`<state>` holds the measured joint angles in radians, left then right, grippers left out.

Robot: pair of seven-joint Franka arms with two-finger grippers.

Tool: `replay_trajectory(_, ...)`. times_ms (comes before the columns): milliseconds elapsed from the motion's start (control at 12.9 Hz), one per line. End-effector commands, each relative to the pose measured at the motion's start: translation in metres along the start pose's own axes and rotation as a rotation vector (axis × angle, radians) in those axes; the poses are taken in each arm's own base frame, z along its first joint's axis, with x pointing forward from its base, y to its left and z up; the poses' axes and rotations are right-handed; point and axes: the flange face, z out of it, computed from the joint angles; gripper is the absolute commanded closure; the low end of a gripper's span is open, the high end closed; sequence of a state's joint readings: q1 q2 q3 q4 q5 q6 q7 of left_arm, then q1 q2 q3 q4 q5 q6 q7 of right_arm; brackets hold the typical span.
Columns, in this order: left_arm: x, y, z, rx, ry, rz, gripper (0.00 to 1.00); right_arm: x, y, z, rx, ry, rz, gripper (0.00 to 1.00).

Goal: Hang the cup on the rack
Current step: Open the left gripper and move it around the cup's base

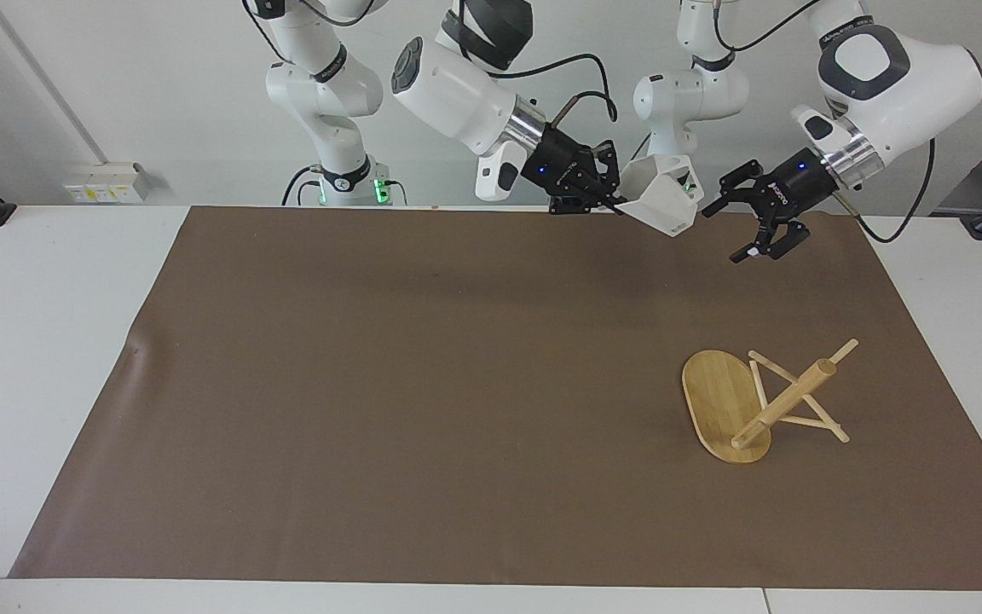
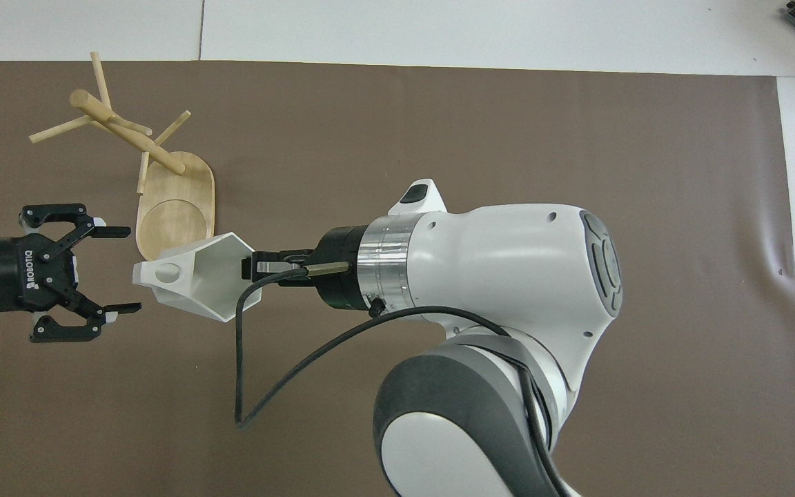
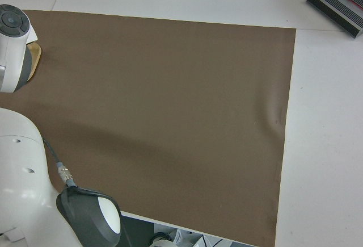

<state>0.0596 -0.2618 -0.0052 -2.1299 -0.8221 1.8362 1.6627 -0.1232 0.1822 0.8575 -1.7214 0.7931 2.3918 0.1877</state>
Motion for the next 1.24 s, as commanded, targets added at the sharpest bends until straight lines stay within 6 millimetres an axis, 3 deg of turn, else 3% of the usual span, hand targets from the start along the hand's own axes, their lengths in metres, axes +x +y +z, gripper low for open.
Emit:
replay_trajectory(0,0.011,0.000,0.006,0.022,0.067,0.008,0.00,-0.002,-0.001,0.002,-0.033,-0.024,-0.038,1.00)
replay_trajectory(464,0.038,0.013,0.032,-0.031,0.119,0.043,0.00,-0.002,0.000,0.003,-0.035,-0.026,-0.038,1.00)
replay_trajectory(1159,0.041,0.029,0.044,-0.087,0.150,0.090,0.00,-0.002,0.000,0.003,-0.035,-0.028,-0.033,1.00)
